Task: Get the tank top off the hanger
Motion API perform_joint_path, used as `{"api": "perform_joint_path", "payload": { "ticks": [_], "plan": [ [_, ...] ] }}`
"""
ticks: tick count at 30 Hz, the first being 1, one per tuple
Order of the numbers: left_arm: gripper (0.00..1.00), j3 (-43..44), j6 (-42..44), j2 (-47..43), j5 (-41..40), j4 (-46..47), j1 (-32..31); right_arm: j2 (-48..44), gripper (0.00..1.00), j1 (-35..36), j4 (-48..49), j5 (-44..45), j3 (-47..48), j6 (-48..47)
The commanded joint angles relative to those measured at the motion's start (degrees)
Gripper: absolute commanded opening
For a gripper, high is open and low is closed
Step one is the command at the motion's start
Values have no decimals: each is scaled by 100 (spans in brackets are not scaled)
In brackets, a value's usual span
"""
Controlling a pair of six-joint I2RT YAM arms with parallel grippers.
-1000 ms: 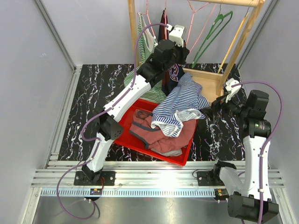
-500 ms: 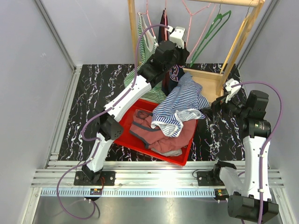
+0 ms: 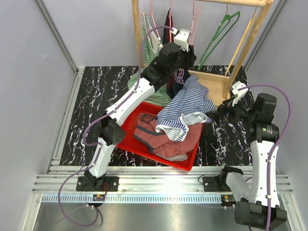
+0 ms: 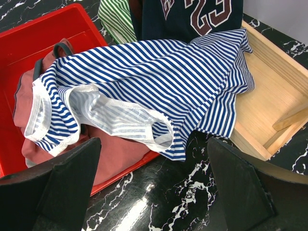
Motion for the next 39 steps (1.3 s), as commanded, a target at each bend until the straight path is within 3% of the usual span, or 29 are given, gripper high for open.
{"api": "perform_joint_path", "payload": {
  "ticks": [1, 8, 19, 22, 26, 29, 34, 39],
  "plan": [
    [46, -162, 42, -724, 36, 352, 9, -98, 100, -32, 2, -206, 37, -229],
    [74, -742, 113, -1533, 299, 484, 0, -80, 100, -32, -95, -241, 37, -379],
    [85, -2419, 560, -3051, 1459, 659, -62, -36, 100, -40, -166, -224, 10, -590],
    [86, -3595, 850, -3946, 1784, 1063, -88, -10, 100, -40, -192, -232, -7, -643],
    [91, -5798, 1158, -5194, 2198, 1723, -88, 51, 100, -49, -210, -329, -25, -669],
    [93, -6732, 1141, -5960, 2181, 1759, -88, 113, 100, -49, -218, -373, -34, -678],
    [99, -8000, 404, -6587, 1988, 1731, -88, 192, 100, -49, -201, -312, -51, -687],
    [99, -8846, -894, -6421, 1340, 2417, -123, 262, 100, -75, -131, -241, -113, -661]
  ]
}}
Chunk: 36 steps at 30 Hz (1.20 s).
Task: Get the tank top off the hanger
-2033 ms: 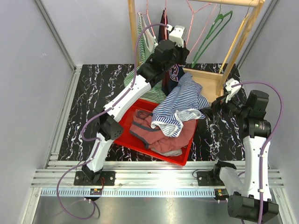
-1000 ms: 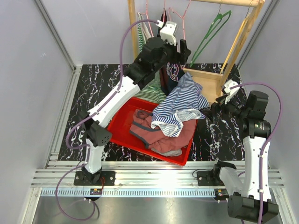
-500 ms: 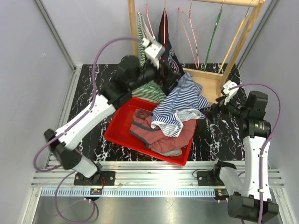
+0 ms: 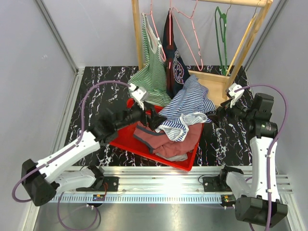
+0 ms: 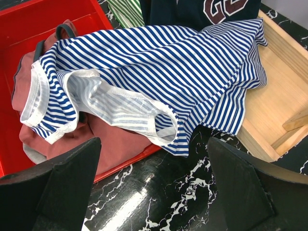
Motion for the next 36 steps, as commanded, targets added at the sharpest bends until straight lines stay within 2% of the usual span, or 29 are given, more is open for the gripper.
{"api": "perform_joint_path", "payload": {
  "ticks": [1, 2, 8, 9, 15, 18, 19, 22, 23, 25, 28, 32, 36],
  "plan": [
    [99, -217, -1140, 409, -686, 702, -51, 48, 100, -60, 145, -16, -65, -51],
    [99, -104, -1402, 559, -993, 702, -121, 66, 100, -69, 162, -7, -82, -51],
    [99, 494, -2055, 1648, -1365, 755, -419, 118, 100, -104, 180, -16, -126, -51],
    [99, 573, -2160, 1781, -1635, 729, -464, 119, 100, -113, 197, 1, -126, -51],
    [99, 1400, -2013, 2773, -2654, -212, -1035, 162, 100, -122, 180, -7, -135, -86],
    [92, 1541, -1758, 3099, -3077, -239, -1193, 171, 100, -122, 154, -34, -126, -104],
    [82, 1576, -1661, 3170, -3140, -212, -1220, 171, 100, -122, 154, -34, -126, -104],
    [59, 1752, -1388, 3390, -3202, -239, -1255, 163, 100, -122, 136, -34, -118, -130],
    [36, 1769, -1318, 3408, -3158, -160, -1255, 163, 100, -122, 127, -42, -117, -130],
    [8, 1752, -1054, 3321, -3044, -37, -1255, 154, 100, -122, 110, -34, -117, -148],
    [0, 1586, -537, 2927, -3000, 279, -1264, 154, 100, -122, 101, -7, -109, -165],
    [0, 884, 386, 1523, -2806, 1210, -1255, 145, 100, -122, 92, -34, -91, -183],
    [0, 873, 1205, 632, -3209, 1142, -1229, 145, 100, -122, 66, -42, -82, -200]
  ]
}}
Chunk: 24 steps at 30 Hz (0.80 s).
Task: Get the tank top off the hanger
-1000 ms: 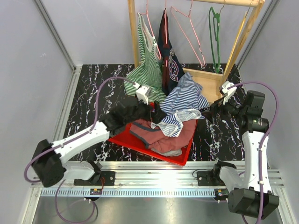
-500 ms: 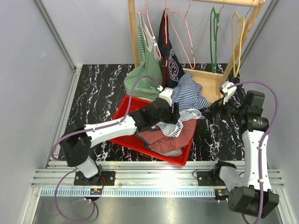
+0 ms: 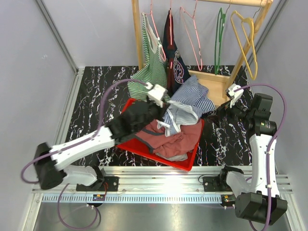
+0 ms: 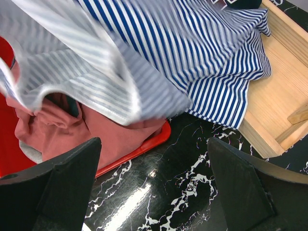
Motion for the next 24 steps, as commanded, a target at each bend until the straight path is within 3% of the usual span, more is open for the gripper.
{"api": "perform_joint_path", "payload": {
  "ticks": [1, 6, 13, 24],
  "plan": [
    [0, 119, 1110, -977, -461, 862, 45, -30, 100, -32, 68, -45, 53, -98],
    [0, 470, 1761, -1812, -742, 835, 151, -39, 100, -32, 77, -36, 53, -98],
    [0, 1067, 1947, -2481, -813, 923, 169, -48, 100, -32, 86, -27, 36, -89],
    [0, 2139, 1842, -2710, -444, 976, 169, -56, 100, -32, 86, -71, 44, -89]
  ]
}}
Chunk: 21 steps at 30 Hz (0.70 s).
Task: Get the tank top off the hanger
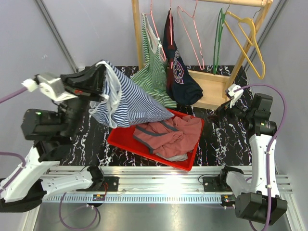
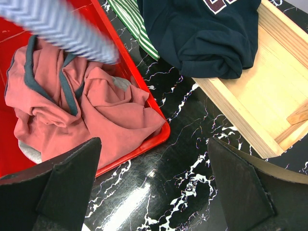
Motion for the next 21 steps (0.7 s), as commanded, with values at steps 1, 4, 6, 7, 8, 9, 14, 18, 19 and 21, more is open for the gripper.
{"api": "perform_joint_path", "payload": {
  "ticks": [1, 4, 6, 7, 8, 9, 14, 18, 19, 21],
  "plan": [
    [0, 588, 30, -63, 201, 421, 16, -56, 100, -32, 77, -69, 36, -56],
    [0, 939, -32, -2, 385, 272, 16, -56, 100, -24, 59, -69, 36, -74],
    [0, 1133, -102, 129, 447, 157, 15, -56, 100, -32, 68, -69, 36, -82],
    [0, 1186, -128, 174, 456, 17, 16, -65, 100, -24, 68, -69, 36, -82],
    [0, 1213, -154, 217, 482, -45, 16, -74, 100, -32, 59, -69, 44, -82],
    [0, 1231, -190, 261, 483, -80, 16, -83, 100, -32, 59, -60, 36, -82],
    [0, 1257, -243, 709, 421, -300, 16, -109, 100, -32, 59, -51, 36, -82],
    [0, 1415, -172, 1157, 368, -432, 33, -109, 100, -32, 50, -42, 36, -100],
    [0, 1442, -164, 1158, 368, -432, 50, -118, 100, -32, 50, -42, 27, -100],
    [0, 1520, -164, 1342, 430, -397, 103, -135, 100, -32, 59, -25, 27, -126]
  ]
}}
